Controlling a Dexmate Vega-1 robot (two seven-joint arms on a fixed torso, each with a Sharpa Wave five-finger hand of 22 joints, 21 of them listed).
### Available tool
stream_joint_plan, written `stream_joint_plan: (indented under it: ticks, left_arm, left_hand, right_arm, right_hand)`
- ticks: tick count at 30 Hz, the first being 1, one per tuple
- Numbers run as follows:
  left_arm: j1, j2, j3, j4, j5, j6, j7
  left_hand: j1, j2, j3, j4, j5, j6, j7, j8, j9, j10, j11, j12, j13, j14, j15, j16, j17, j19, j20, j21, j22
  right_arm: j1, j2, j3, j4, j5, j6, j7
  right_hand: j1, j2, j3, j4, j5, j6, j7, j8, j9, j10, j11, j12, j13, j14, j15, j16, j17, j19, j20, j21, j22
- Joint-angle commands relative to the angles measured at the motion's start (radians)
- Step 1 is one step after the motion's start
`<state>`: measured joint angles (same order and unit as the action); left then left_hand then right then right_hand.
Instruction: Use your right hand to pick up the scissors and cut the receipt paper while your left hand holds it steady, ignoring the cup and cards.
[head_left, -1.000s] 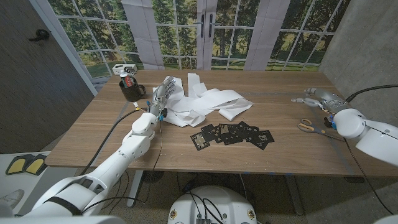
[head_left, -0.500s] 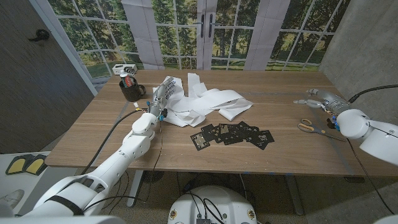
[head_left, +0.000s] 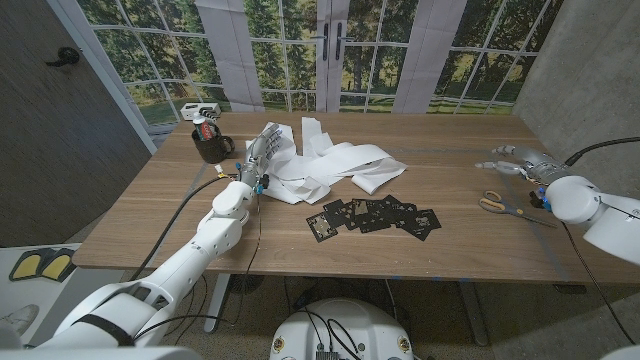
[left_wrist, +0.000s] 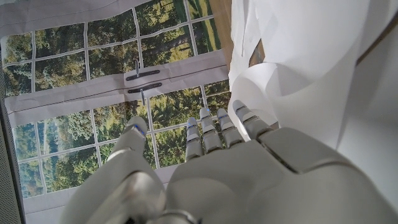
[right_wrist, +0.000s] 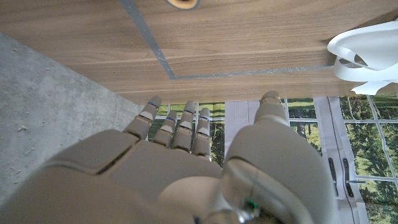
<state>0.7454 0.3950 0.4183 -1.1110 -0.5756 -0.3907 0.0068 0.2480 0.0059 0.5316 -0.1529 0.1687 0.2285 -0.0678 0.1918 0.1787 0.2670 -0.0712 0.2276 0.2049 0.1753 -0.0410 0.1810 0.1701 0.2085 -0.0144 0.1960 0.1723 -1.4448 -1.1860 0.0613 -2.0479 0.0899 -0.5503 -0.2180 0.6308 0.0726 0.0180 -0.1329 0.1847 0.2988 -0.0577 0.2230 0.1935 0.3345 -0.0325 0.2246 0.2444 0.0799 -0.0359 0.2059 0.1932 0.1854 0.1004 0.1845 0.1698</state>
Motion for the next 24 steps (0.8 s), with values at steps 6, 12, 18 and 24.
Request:
stream_joint_plan:
  ticks: [6, 12, 18, 24]
  left_arm:
    - [0.016, 0.009, -0.002, -0.029, 0.002, 0.006, 0.01]
    - [0.023, 0.013, -0.002, -0.04, 0.002, 0.012, 0.011]
    - [0.027, 0.016, -0.003, -0.047, 0.003, 0.012, 0.016]
    - [0.026, 0.016, -0.002, -0.049, 0.003, 0.013, 0.014]
  left_hand:
    - [0.009, 0.002, -0.003, 0.001, 0.006, 0.002, 0.002, -0.002, 0.004, 0.006, 0.004, -0.001, 0.001, 0.006, -0.052, 0.0, 0.001, -0.004, 0.003, -0.001, 0.003]
    - [0.009, 0.002, -0.004, 0.001, 0.006, 0.002, 0.001, -0.003, 0.004, 0.007, 0.004, -0.001, 0.001, 0.007, -0.052, 0.0, 0.001, -0.004, 0.003, -0.001, 0.003]
    - [0.009, 0.003, -0.004, 0.002, 0.006, 0.001, 0.001, -0.003, 0.004, 0.006, 0.005, -0.001, 0.001, 0.007, -0.053, 0.0, 0.001, -0.004, 0.003, -0.001, 0.003]
    - [0.009, 0.003, -0.005, 0.002, 0.006, 0.001, 0.001, -0.003, 0.004, 0.008, 0.004, -0.001, 0.001, 0.006, -0.053, 0.0, 0.001, -0.004, 0.003, -0.001, 0.003]
  right_arm:
    - [-0.051, 0.032, 0.06, 0.007, -0.016, 0.016, 0.031]
    - [-0.077, 0.047, 0.094, 0.012, -0.023, 0.038, 0.052]
    - [-0.091, 0.062, 0.119, 0.031, -0.023, 0.084, 0.093]
    - [-0.096, 0.076, 0.139, 0.046, -0.023, 0.109, 0.126]
  right_hand:
    - [0.016, -0.007, 0.009, -0.006, 0.0, 0.017, -0.008, 0.005, 0.002, 0.016, -0.014, 0.007, 0.007, 0.012, -0.05, 0.009, 0.004, 0.013, 0.0, 0.009, 0.002]
    - [0.031, -0.011, 0.012, -0.013, 0.003, 0.015, -0.025, 0.001, 0.002, 0.01, -0.044, 0.003, 0.008, 0.012, -0.057, 0.008, 0.003, 0.017, 0.004, 0.009, 0.002]
    - [0.048, -0.017, 0.016, -0.018, 0.007, 0.001, -0.059, -0.007, 0.002, 0.018, -0.078, 0.002, 0.008, 0.011, -0.073, 0.008, 0.002, 0.016, -0.016, 0.008, 0.002]
    - [0.051, -0.03, 0.01, -0.014, 0.011, 0.025, -0.073, -0.002, 0.003, 0.044, -0.108, 0.006, 0.006, 0.024, -0.091, 0.013, 0.001, 0.066, -0.048, 0.024, 0.003]
